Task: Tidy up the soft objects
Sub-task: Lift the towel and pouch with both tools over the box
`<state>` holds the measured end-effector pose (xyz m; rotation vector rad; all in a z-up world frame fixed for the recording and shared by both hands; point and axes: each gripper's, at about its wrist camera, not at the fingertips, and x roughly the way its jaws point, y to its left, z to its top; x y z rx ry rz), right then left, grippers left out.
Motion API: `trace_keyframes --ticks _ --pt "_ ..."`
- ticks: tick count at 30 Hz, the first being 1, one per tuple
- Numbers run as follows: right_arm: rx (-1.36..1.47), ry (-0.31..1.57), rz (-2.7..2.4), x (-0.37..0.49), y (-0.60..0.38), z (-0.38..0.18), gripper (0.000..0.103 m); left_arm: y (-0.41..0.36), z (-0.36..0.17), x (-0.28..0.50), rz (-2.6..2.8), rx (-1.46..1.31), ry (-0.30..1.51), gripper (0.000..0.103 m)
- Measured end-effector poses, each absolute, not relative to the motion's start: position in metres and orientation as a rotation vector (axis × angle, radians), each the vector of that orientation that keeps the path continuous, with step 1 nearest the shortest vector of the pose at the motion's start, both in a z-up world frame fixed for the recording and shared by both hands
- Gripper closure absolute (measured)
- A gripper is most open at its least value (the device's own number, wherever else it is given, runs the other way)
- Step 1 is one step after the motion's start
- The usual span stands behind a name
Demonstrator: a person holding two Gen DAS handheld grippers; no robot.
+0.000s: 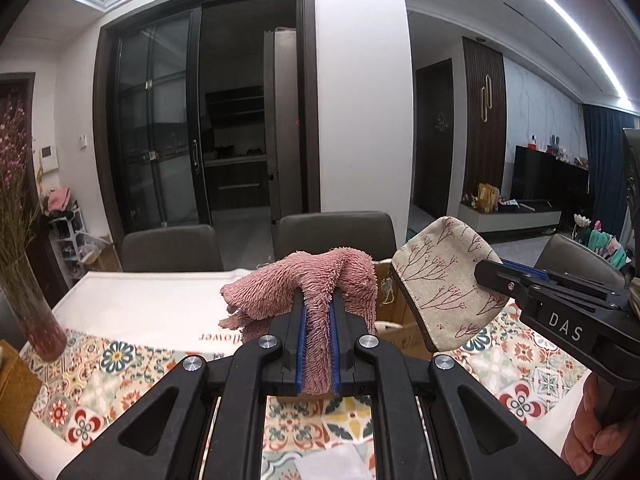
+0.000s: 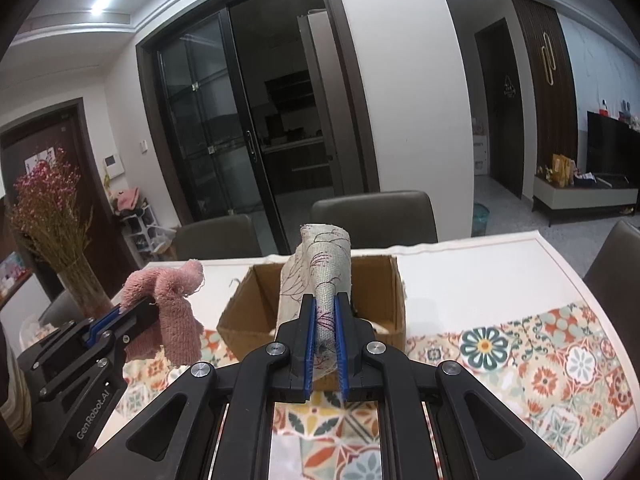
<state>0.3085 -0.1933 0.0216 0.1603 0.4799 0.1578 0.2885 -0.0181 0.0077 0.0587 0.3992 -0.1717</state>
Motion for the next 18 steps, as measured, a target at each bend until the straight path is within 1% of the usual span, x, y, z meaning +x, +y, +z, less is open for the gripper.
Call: trace_keyframes --ticks 18 --pt "0.162 0.421 0.122 0.358 -0.204 0.03 0.093 -0.03 0.01 0.348 -0.2 0.093 0.336 0.092"
